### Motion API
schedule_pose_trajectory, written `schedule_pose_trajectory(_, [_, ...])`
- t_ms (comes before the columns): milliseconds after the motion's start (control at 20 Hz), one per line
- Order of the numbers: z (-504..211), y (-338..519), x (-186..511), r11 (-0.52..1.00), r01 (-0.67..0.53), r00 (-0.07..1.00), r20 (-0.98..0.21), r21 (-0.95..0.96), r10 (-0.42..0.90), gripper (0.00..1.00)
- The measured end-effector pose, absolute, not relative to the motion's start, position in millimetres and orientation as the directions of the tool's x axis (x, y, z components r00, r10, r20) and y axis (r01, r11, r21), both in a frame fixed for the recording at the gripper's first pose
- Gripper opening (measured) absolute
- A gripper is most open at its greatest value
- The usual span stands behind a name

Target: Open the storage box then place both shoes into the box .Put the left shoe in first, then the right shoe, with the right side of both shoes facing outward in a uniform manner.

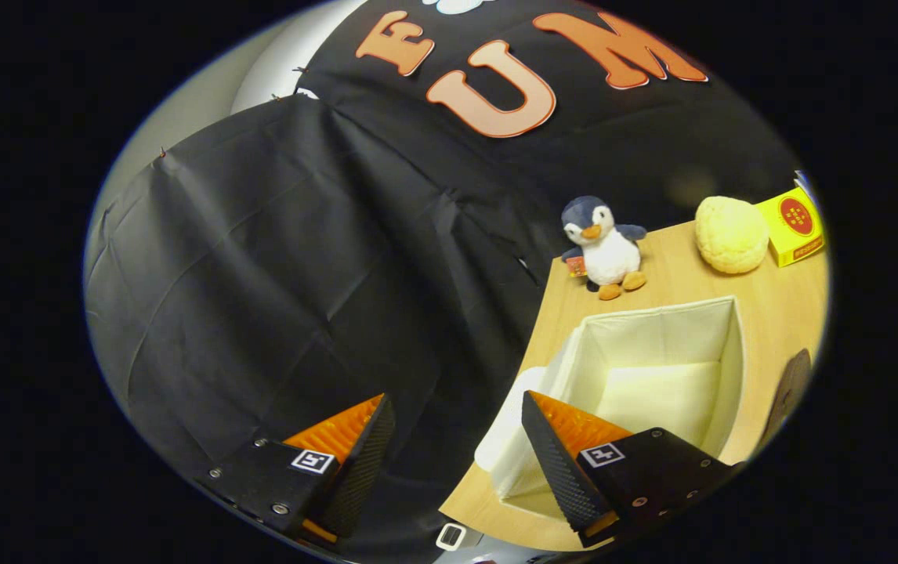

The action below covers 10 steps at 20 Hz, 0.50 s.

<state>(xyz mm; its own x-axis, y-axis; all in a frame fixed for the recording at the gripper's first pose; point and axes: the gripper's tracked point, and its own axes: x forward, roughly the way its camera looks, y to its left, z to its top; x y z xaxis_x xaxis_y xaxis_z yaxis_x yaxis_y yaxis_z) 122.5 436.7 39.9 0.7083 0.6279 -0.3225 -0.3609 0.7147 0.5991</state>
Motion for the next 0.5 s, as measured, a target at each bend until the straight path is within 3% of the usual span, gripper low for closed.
schedule_pose_trajectory(500, [2,255,113,0.843,-0.159,0.844,-0.373,0.514,0.386,0.98])
